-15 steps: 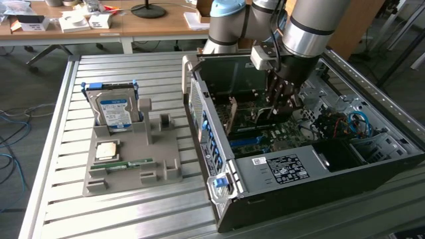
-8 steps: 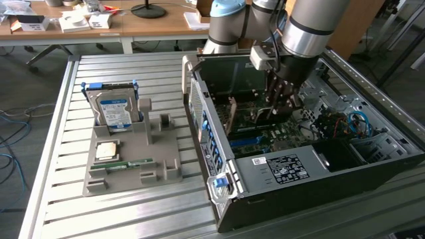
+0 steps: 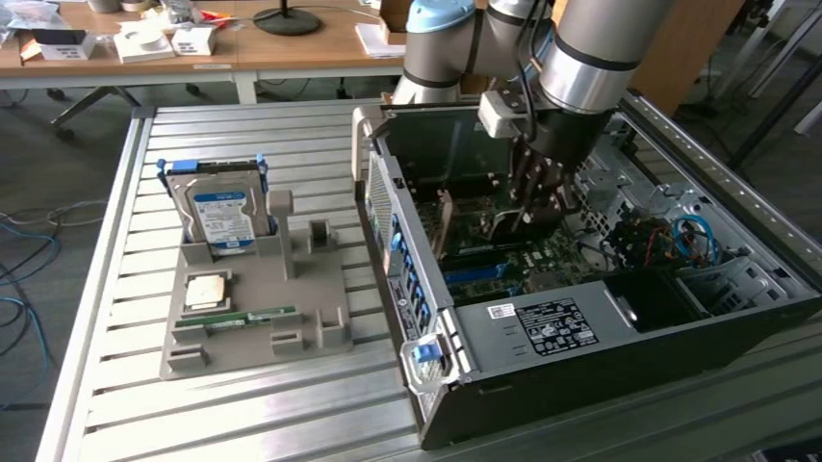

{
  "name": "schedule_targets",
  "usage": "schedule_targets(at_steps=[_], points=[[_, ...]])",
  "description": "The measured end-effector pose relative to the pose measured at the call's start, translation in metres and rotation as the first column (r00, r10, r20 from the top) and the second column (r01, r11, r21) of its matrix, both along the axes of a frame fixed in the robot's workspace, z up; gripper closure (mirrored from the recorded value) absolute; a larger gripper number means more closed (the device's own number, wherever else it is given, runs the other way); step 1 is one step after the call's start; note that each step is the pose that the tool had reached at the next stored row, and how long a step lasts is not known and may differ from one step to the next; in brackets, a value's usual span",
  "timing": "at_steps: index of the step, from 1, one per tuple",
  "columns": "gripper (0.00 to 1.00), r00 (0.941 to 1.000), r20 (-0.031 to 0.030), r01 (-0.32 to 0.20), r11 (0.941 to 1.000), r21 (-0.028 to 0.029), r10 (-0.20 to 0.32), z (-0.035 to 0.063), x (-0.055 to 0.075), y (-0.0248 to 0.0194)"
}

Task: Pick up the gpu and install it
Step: 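Insert the gpu into the slot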

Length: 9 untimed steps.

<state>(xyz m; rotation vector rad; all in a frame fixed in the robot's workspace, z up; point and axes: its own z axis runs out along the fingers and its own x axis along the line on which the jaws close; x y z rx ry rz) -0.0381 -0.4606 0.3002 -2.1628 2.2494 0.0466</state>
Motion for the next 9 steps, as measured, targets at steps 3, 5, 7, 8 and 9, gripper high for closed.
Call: schedule_targets(at_steps=[3, 5, 7, 8, 9], points=[[0.74, 1.0000, 0.0000, 0.000, 1.0000, 0.0000, 0.000, -0.0044, -0.001, -0.0001], [0.74, 1.0000, 0.0000, 0.000, 1.0000, -0.0001, 0.000, -0.0073, -0.001, -0.0001], [0.74, 1.0000, 0.0000, 0.000, 1.0000, 0.0000, 0.000, -0.0104, -0.001, -0.0001], [0.74, 1.0000, -0.0001, 0.000, 1.0000, -0.0002, 0.000, -0.0120, -0.002, -0.0002], [0.74, 1.0000, -0.0001, 0.000, 1.0000, -0.0002, 0.000, -0.0136, -0.002, -0.0002]])
